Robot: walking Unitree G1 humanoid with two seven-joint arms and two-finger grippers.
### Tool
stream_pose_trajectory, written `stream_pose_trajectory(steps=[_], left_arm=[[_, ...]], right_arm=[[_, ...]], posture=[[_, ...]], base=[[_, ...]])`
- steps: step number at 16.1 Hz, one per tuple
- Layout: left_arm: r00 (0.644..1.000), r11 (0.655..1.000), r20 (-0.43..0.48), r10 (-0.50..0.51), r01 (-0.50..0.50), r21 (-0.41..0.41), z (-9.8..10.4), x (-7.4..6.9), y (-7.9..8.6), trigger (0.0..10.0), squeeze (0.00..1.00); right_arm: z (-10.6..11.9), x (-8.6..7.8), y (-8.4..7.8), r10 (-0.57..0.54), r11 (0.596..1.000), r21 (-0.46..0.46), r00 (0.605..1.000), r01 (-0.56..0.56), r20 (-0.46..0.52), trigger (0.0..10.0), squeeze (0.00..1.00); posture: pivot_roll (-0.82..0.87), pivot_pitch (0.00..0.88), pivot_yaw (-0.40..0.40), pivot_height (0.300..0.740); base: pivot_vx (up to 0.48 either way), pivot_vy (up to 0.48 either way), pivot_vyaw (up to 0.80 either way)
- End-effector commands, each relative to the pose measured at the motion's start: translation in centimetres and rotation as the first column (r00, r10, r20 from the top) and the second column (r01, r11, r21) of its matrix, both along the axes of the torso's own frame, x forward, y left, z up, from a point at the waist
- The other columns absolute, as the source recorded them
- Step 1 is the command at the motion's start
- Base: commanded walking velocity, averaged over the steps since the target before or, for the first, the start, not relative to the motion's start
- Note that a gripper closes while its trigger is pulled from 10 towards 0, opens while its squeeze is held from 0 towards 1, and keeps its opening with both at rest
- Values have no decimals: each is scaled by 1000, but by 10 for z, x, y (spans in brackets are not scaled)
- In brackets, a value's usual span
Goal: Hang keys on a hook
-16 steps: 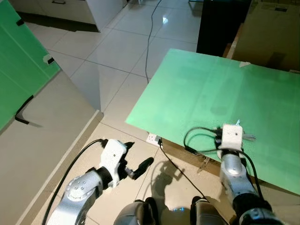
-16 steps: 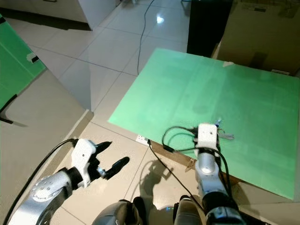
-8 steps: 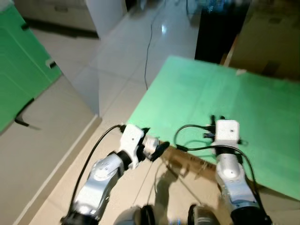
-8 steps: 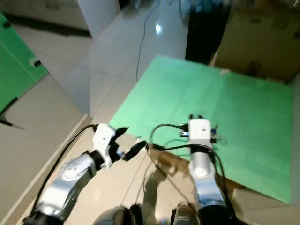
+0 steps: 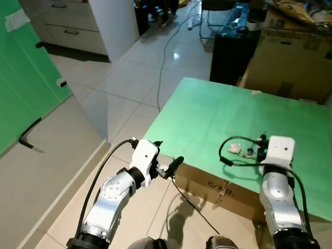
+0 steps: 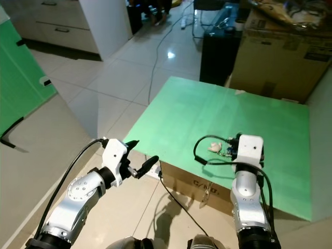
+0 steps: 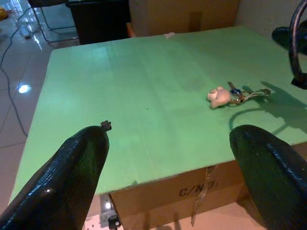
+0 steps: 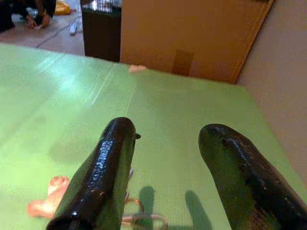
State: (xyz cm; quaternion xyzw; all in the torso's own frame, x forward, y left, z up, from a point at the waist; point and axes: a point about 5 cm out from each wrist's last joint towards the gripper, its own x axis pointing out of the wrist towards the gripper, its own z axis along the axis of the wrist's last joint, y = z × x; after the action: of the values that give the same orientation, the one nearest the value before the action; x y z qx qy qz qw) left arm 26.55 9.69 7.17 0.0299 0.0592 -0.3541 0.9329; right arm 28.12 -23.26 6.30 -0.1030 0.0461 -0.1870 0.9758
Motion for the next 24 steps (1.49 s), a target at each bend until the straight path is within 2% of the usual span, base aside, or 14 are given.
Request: stream_pose_trajectory(steps=[1,4,6,10,12,14,17,19,21,22,23,24], left_arm=[[999,998,29,29,-30,50,-2,-3,6,10000,0],[998,995,40,50,-53,88,-4,-5,13,10000,0],[997,993,26,66,-68,95,-5,-12,22,10000,0],[997,989,11,81,-82,125,-6,-25,35,10000,0],[996,983,-3,92,-90,158,-4,-35,50,10000,0],[995,979,-18,97,-93,179,-3,-45,59,10000,0],[994,976,-39,101,-91,199,-3,-54,65,10000,0],[993,974,-54,103,-89,210,-2,-60,69,10000,0],[993,974,-74,93,-76,214,-1,-63,69,10000,0],[993,974,-78,92,-73,214,-1,-63,69,10000,0],[992,973,-89,85,-63,221,0,-65,70,10000,0],[992,973,-93,83,-60,222,0,-65,71,10000,0]], right_arm=[[7,8,4,31,999,7,999,-31,21,10000,1000],[7,13,11,69,997,25,997,-70,24,10000,1000],[5,21,22,110,993,37,994,-111,13,10000,1000],[3,34,35,127,991,46,992,-127,-6,10000,1000],[-3,38,39,107,989,103,994,-103,-28,10000,1000],[-9,39,47,105,988,121,993,-98,-52,10000,1000],[-24,31,52,98,989,122,990,-86,-100,10000,1000],[-31,24,49,71,995,71,990,-63,-121,10000,1000],[-43,11,29,-28,1000,-4,984,28,-176,10000,1000],[-45,9,24,-45,999,-16,981,43,-188,10000,1000],[-45,5,15,-54,998,-42,981,47,-187,10000,0],[-45,5,11,-52,998,-48,981,44,-188,10000,0]], posture=[[-100,75,135,740],[-86,93,136,740],[-58,115,140,740],[-12,143,151,740],[26,172,166,740],[48,203,175,740],[57,224,182,740],[56,242,193,740],[50,267,208,740],[49,270,210,740],[47,297,224,740],[46,299,226,740]], base=[[0,0,0],[0,0,0],[0,0,0],[0,0,0],[0,0,0],[0,0,0],[0,0,0],[0,0,0],[0,0,0],[0,0,0],[0,0,0],[0,0,0]])
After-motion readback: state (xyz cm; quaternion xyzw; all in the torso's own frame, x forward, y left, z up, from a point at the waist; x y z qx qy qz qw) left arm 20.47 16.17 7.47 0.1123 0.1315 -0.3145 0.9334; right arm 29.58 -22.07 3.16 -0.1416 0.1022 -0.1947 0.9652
